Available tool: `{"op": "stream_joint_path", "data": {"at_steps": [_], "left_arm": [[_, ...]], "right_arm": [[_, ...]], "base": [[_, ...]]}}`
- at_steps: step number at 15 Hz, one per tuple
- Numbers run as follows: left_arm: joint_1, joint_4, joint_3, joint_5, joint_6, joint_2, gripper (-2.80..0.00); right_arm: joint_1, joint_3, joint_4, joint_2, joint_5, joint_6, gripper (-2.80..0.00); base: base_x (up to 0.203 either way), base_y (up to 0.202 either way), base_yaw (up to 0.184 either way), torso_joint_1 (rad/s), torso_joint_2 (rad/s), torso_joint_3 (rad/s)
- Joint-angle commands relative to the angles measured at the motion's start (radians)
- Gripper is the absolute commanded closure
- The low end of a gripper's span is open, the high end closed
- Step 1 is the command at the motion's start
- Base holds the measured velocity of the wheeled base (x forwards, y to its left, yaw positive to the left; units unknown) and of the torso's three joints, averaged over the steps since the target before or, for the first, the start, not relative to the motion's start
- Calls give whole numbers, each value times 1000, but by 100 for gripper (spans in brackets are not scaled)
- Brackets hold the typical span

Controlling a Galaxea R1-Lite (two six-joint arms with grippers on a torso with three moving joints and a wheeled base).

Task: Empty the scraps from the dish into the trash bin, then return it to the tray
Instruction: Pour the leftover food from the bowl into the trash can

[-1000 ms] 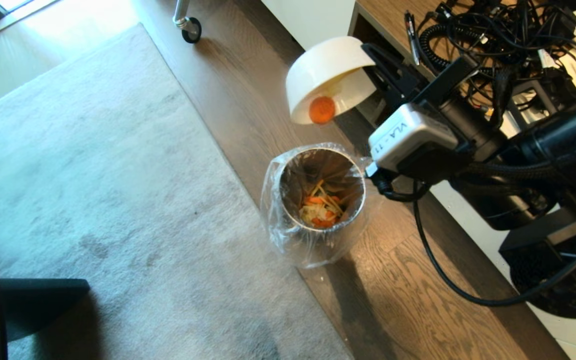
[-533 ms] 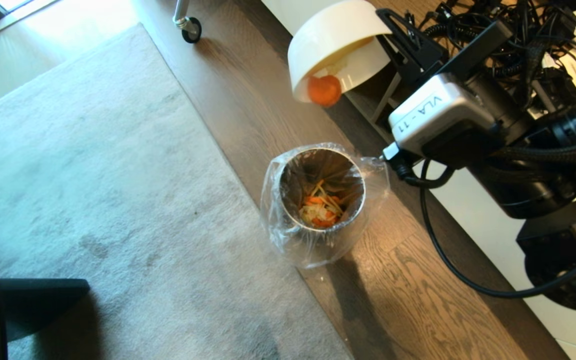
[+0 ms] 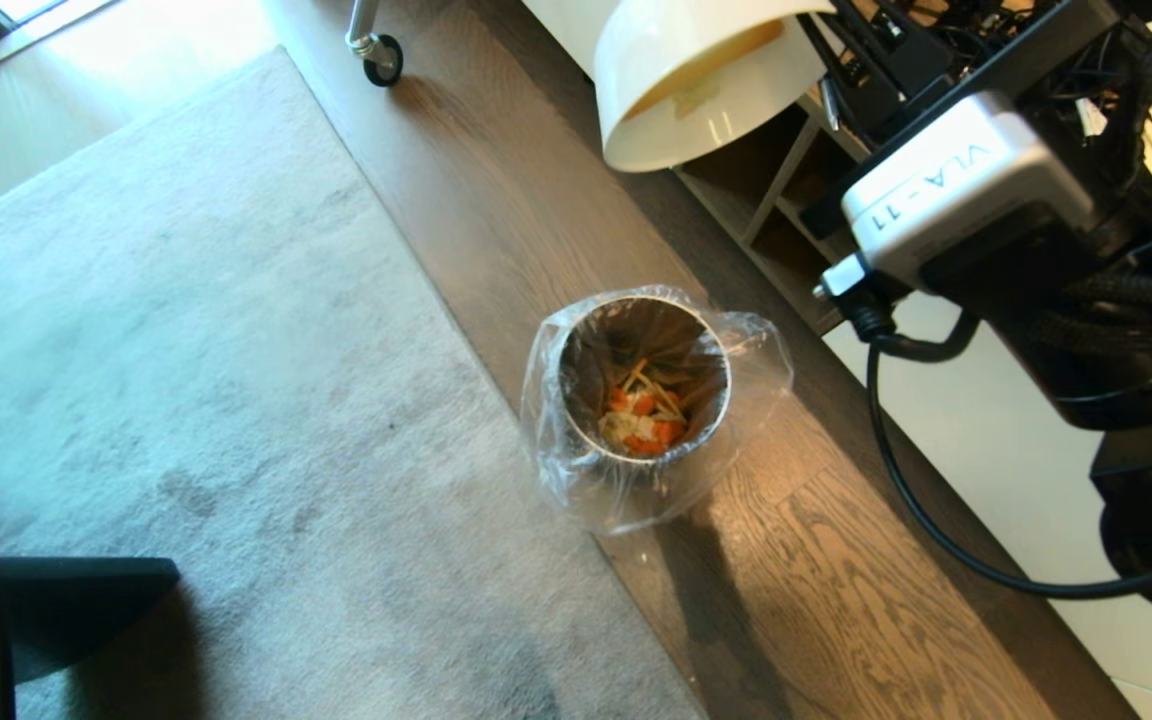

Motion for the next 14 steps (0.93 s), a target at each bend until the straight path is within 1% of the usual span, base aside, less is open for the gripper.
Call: {"op": "stream_joint_path", "data": {"at_steps": [1, 2, 4, 5, 8, 14], "left_arm": [[0, 0, 0, 0, -1, 0, 0], [0, 0, 0, 0, -1, 0, 0], [0, 0, 0, 0, -1, 0, 0], [0, 0, 0, 0, -1, 0, 0], [0, 0, 0, 0, -1, 0, 0], [0, 0, 0, 0, -1, 0, 0]], "right_arm": [[2, -6, -46, -6, 7, -8, 0], [3, -10, -46, -10, 24, -8, 0], [10, -62, -46, -13, 31, -7, 0], [21, -66, -46, -15, 39, -5, 0], [37, -109, -46, -24, 40, 1, 0], [47, -58, -46, -53, 41, 17, 0]], "base": [[0, 0, 0, 0, 0, 0], [0, 0, 0, 0, 0, 0], [0, 0, 0, 0, 0, 0], [0, 0, 0, 0, 0, 0], [0, 0, 0, 0, 0, 0], [0, 0, 0, 0, 0, 0]]}}
